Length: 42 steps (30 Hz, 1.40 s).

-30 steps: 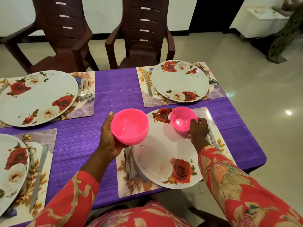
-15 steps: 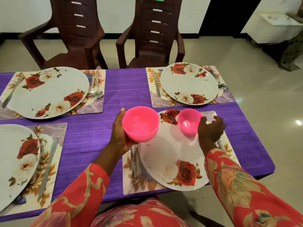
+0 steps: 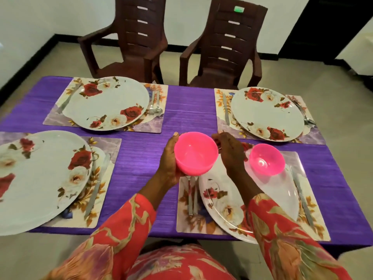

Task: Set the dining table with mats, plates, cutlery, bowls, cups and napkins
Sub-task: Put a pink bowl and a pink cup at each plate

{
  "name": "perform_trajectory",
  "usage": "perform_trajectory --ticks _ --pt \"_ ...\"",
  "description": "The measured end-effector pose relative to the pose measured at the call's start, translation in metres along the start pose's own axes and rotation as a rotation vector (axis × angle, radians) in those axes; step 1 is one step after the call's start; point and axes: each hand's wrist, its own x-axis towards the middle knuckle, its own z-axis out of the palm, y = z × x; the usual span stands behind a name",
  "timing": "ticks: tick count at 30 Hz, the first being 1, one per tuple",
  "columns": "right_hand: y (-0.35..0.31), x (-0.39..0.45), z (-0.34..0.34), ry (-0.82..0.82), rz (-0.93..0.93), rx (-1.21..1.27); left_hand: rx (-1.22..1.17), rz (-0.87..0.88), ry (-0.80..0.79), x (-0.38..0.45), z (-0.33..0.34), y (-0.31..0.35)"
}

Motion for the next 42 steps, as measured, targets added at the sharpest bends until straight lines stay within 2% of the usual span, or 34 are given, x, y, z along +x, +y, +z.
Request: perform_trajectory --ticks 2,6,16,20,27,30,33,37,40,42 --pt "-0.009 -0.009 0.016 -0.099 -0.027 0.023 -0.013 0.034 0.031 -0.007 -0.012 0.007" --pt "-0.019 -0.019 0.053 -0.228 -0.061 -0.082 -0.026 0.054 0.086 -0.023 -0.044 0.028" --pt "-0.069 -0.056 0.182 -0.318 -0.251 -0.368 -0.038 0.111 0.262 -0.064 -0.158 0.106" --pt "-0.096 -0.079 0.242 -0.307 -0.272 -0.366 -0.001 0.117 0.216 -0.081 -0.209 0.147" --pt "-0.134 -0.106 0.324 -0.233 -0.133 -0.173 0.012 0.122 0.274 -0.100 -0.293 0.200" --pt "-0.139 -0.110 0.345 -0.153 -0.066 -0.056 -0.008 0.146 0.273 -0.105 -0.320 0.218" --pt "-0.133 -0.107 0.355 -0.061 0.080 0.052 -0.055 0.147 0.328 -0.107 -0.349 0.231" --pt "-0.115 -0.104 0.367 0.038 0.227 -0.007 -0.175 0.120 0.336 -0.106 -0.381 0.243" --pt "-0.103 -0.104 0.377 0.027 0.293 -0.157 -0.207 0.169 0.359 -0.108 -0.391 0.249" --pt "-0.094 -0.105 0.384 0.005 0.347 -0.171 -0.183 0.223 0.370 -0.108 -0.395 0.250"
